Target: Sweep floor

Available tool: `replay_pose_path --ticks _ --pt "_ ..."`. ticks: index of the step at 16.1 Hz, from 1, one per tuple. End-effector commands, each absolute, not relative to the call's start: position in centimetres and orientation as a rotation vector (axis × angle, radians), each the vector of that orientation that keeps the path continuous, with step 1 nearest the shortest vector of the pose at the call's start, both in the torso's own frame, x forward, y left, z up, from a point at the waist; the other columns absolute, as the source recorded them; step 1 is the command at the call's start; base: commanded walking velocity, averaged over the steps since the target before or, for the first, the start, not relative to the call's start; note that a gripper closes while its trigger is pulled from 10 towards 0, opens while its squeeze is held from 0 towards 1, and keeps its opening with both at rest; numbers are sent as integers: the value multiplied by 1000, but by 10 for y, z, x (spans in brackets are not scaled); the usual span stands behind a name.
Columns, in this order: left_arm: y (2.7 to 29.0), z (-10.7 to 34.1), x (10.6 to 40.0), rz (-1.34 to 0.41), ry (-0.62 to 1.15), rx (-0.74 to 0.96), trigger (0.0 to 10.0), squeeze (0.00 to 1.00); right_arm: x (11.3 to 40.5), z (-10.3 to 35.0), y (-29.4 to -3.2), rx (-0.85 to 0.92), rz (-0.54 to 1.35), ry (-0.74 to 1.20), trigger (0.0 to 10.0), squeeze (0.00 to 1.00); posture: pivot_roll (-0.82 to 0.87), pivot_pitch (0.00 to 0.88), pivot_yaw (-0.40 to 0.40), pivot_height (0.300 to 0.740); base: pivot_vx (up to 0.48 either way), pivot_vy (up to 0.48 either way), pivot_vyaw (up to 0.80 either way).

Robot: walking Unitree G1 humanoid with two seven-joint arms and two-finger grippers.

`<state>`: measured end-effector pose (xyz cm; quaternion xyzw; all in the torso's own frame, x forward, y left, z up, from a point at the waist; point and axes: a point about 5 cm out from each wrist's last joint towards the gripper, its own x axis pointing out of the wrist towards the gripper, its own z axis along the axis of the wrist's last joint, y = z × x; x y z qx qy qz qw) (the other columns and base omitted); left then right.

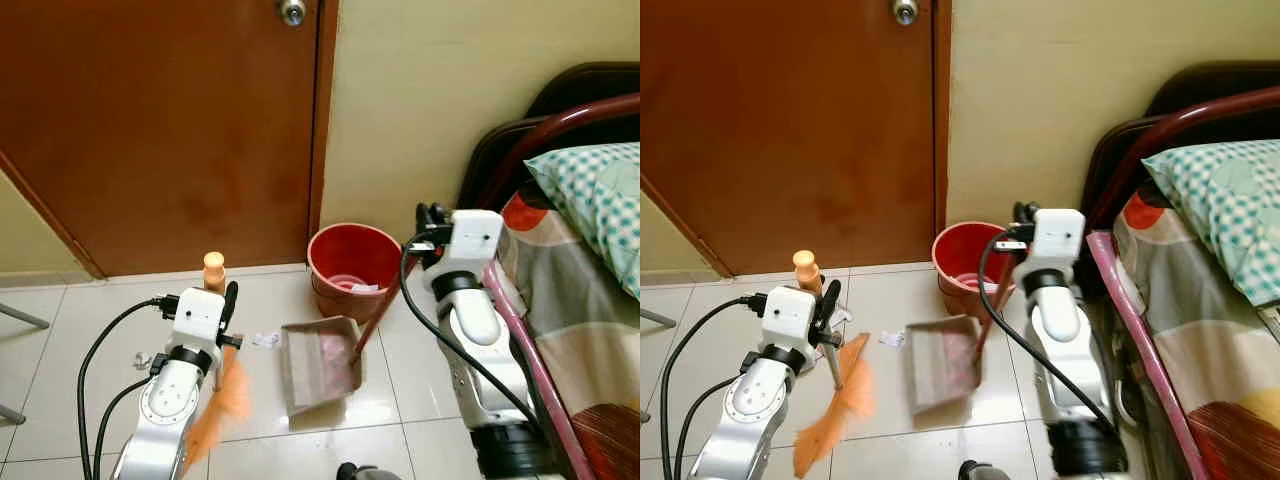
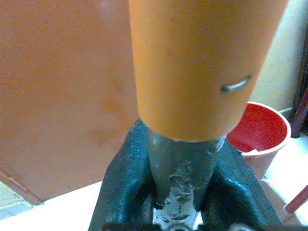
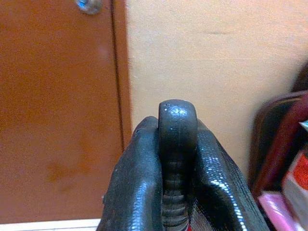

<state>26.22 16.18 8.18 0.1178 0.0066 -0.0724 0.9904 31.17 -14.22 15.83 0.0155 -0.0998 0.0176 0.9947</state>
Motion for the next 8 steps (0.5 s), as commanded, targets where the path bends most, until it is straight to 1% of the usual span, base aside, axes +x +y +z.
replay_pose_path --ticks 1,3,5,8 --pt "170 76 255 -135 50 254 10000 0 303 146 -163 32 -45 -161 10000 0 80 140 -9 740 0 0 0" --pt "175 75 253 -120 57 256 10000 0 295 132 -176 40 -92 -112 10000 0 81 138 -10 740 0 0 0" --pt "175 76 253 -116 53 255 10000 0 292 122 -183 53 -113 -74 10000 0 75 137 -10 740 0 0 0" --pt "164 87 259 -141 13 225 10000 0 291 112 -181 43 -93 -41 10000 0 71 135 -11 740 0 0 0"
